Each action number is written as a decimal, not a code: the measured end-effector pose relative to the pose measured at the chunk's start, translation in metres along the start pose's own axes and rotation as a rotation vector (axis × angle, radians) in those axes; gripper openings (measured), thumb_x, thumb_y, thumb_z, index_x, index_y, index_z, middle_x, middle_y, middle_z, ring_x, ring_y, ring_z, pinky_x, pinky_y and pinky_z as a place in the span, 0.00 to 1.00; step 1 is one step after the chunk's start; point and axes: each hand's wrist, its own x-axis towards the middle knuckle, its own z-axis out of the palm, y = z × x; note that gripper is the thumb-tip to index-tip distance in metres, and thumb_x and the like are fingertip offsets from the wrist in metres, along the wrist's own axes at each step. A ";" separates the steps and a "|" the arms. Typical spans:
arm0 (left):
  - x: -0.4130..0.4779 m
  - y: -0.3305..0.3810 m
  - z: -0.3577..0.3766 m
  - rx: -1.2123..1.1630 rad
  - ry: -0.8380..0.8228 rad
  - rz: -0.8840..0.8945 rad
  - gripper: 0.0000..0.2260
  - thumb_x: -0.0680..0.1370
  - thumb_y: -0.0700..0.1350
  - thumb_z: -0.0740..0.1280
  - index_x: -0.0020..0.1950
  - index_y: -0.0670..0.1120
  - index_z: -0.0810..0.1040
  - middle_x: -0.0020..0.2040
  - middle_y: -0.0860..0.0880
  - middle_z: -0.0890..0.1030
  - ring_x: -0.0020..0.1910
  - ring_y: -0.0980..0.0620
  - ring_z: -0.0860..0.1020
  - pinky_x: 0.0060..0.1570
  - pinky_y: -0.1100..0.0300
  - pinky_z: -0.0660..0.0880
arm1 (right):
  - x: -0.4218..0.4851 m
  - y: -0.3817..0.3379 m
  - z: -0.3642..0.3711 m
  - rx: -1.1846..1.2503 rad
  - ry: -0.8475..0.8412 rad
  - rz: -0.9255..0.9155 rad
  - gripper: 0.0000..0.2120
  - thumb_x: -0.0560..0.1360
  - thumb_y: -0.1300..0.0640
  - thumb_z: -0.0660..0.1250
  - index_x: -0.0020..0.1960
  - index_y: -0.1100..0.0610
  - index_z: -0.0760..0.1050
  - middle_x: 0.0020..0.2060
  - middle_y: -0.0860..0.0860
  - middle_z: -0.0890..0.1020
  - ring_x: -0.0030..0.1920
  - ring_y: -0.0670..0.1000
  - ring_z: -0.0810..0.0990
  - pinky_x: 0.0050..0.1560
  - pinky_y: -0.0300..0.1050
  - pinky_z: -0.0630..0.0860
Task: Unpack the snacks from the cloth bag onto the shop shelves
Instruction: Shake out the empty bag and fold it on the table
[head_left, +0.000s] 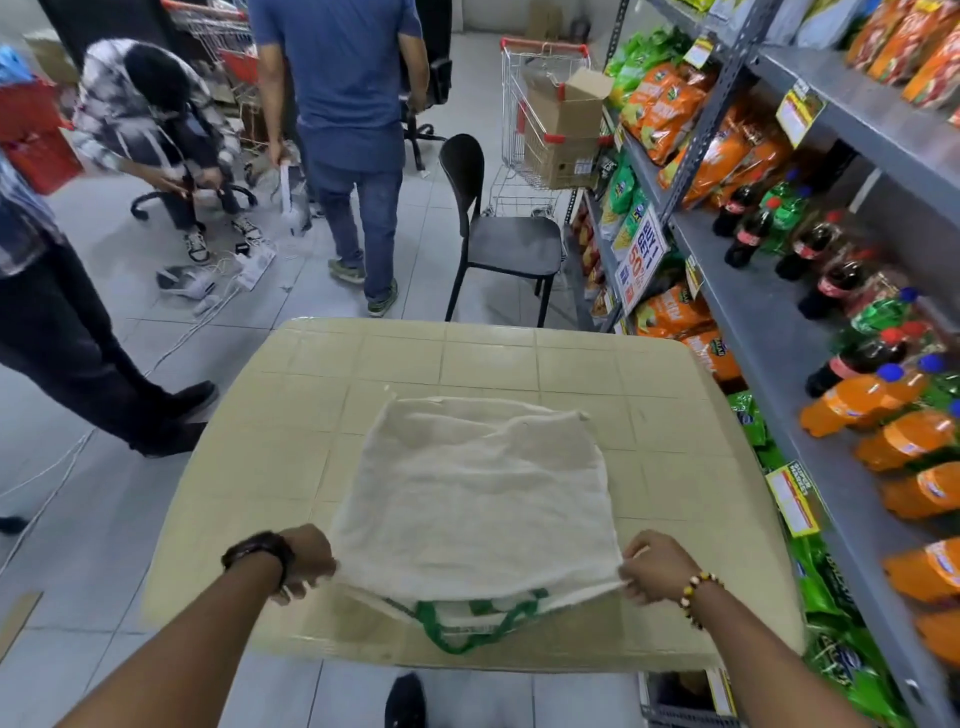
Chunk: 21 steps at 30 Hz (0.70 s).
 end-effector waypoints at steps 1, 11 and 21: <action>-0.001 0.006 -0.012 -0.102 -0.027 -0.001 0.11 0.75 0.50 0.68 0.49 0.43 0.82 0.47 0.45 0.85 0.34 0.49 0.80 0.35 0.59 0.79 | 0.003 -0.010 -0.008 0.103 -0.007 0.012 0.06 0.72 0.71 0.67 0.44 0.64 0.72 0.36 0.65 0.79 0.30 0.58 0.81 0.32 0.47 0.78; 0.049 0.084 -0.119 -0.824 -0.010 0.128 0.11 0.75 0.52 0.69 0.51 0.46 0.82 0.40 0.49 0.85 0.31 0.52 0.71 0.32 0.64 0.66 | 0.061 -0.118 -0.058 0.737 0.071 0.042 0.02 0.76 0.67 0.63 0.47 0.65 0.75 0.40 0.61 0.78 0.39 0.58 0.80 0.29 0.42 0.81; 0.125 0.124 -0.131 -0.830 0.044 0.176 0.37 0.78 0.49 0.69 0.81 0.52 0.51 0.72 0.44 0.70 0.65 0.41 0.74 0.55 0.47 0.76 | 0.138 -0.154 -0.023 0.342 0.211 -0.131 0.31 0.72 0.60 0.73 0.72 0.55 0.65 0.64 0.56 0.73 0.66 0.56 0.73 0.61 0.53 0.72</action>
